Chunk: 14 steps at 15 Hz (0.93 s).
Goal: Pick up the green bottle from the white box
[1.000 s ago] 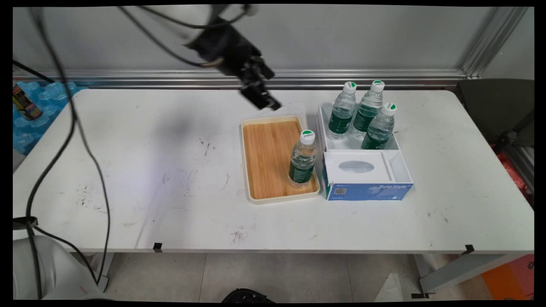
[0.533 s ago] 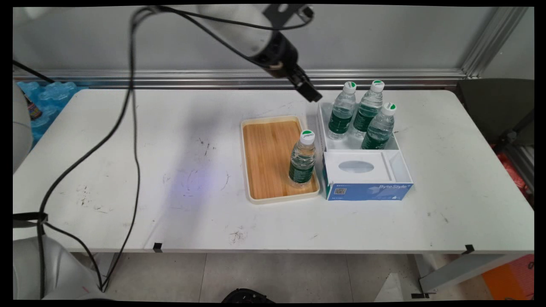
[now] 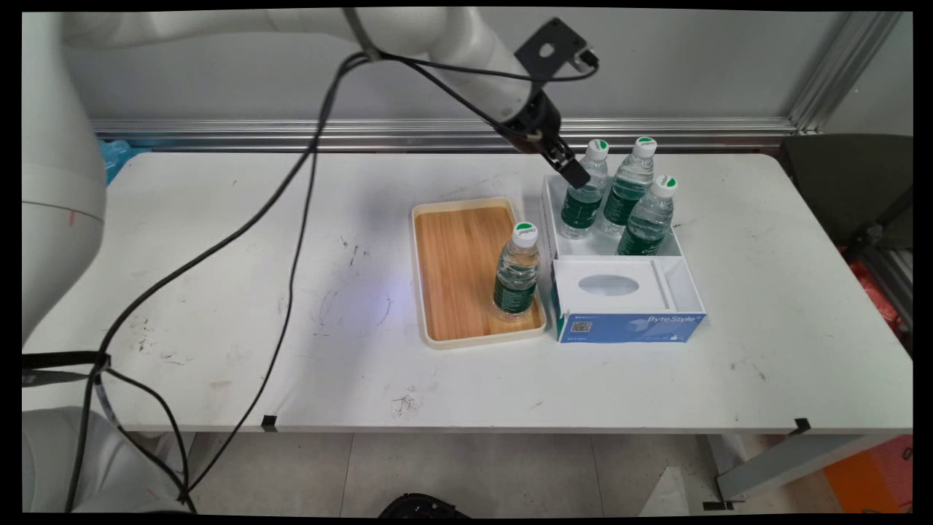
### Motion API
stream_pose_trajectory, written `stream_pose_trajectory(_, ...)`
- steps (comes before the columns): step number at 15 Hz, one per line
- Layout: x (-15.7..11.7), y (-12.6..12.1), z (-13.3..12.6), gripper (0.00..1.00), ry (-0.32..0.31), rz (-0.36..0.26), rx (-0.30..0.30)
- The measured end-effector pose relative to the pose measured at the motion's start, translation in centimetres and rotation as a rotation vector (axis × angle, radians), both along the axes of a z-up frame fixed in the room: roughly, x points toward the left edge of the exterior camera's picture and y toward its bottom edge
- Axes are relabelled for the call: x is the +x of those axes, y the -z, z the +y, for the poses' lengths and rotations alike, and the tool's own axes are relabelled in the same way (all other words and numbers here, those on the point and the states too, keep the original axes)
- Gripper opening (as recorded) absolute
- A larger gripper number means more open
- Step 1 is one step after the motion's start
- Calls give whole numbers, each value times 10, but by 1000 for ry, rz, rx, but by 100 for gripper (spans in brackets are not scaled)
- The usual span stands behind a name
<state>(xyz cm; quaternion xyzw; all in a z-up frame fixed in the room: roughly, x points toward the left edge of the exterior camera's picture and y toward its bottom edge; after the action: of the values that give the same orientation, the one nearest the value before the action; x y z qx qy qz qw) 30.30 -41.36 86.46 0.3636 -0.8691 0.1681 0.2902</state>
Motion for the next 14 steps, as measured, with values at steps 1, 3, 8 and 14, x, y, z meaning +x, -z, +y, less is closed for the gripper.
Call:
stream_pose_trajectory(1,-3,3,-3,100,1,-3,2)
stream_pose_trajectory(3,-12,11,-12,100,2,-11,7)
stream_pose_trajectory(8,-27,29,-29,100,8,-24,24)
stream_pose_trajectory(14,-39,41,-40,100,18,-24,37)
